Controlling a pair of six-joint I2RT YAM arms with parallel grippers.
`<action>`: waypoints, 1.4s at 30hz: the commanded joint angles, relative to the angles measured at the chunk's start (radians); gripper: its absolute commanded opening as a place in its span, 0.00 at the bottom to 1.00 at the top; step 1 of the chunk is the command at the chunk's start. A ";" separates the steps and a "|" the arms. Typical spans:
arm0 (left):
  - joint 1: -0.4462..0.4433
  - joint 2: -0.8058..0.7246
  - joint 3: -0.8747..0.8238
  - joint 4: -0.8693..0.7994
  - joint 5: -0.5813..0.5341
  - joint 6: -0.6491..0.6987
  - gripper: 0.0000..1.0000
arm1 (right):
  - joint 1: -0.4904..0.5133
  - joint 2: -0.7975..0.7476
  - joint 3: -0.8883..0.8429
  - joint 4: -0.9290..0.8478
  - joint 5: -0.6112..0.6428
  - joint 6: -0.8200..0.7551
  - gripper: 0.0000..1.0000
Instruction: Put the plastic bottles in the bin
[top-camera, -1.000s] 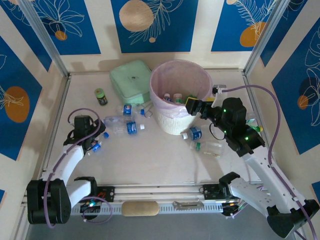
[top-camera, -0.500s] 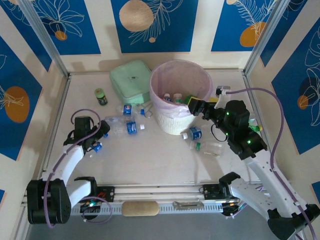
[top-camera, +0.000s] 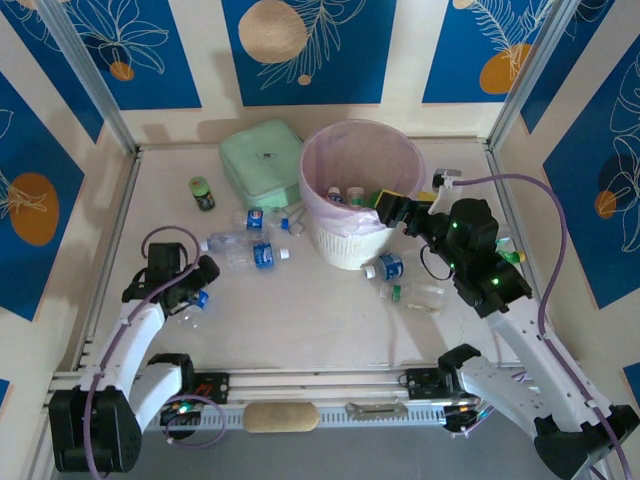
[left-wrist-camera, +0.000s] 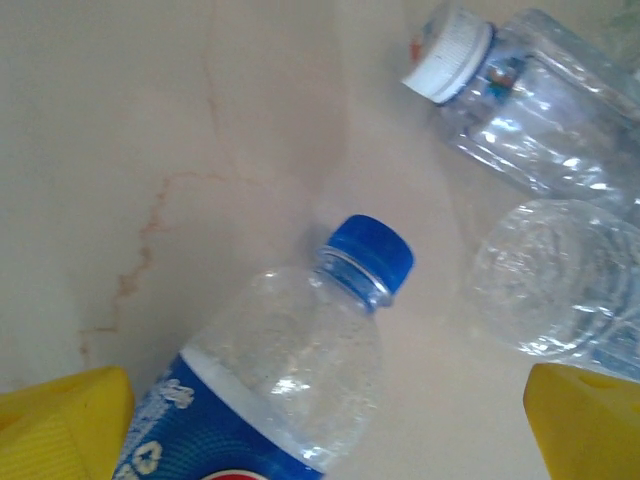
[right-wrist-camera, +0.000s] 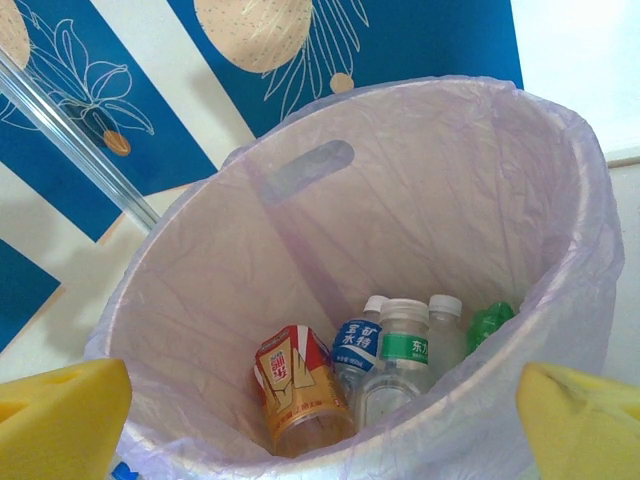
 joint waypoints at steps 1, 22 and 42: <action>-0.006 0.037 -0.012 0.018 -0.068 0.009 1.00 | -0.006 -0.003 -0.008 0.022 0.008 0.012 0.99; -0.118 0.031 -0.083 -0.046 -0.013 0.021 1.00 | -0.028 0.021 -0.022 0.034 0.016 0.052 0.99; -0.144 0.126 -0.085 0.032 -0.028 0.062 0.61 | -0.065 0.007 -0.025 0.003 0.016 0.094 0.99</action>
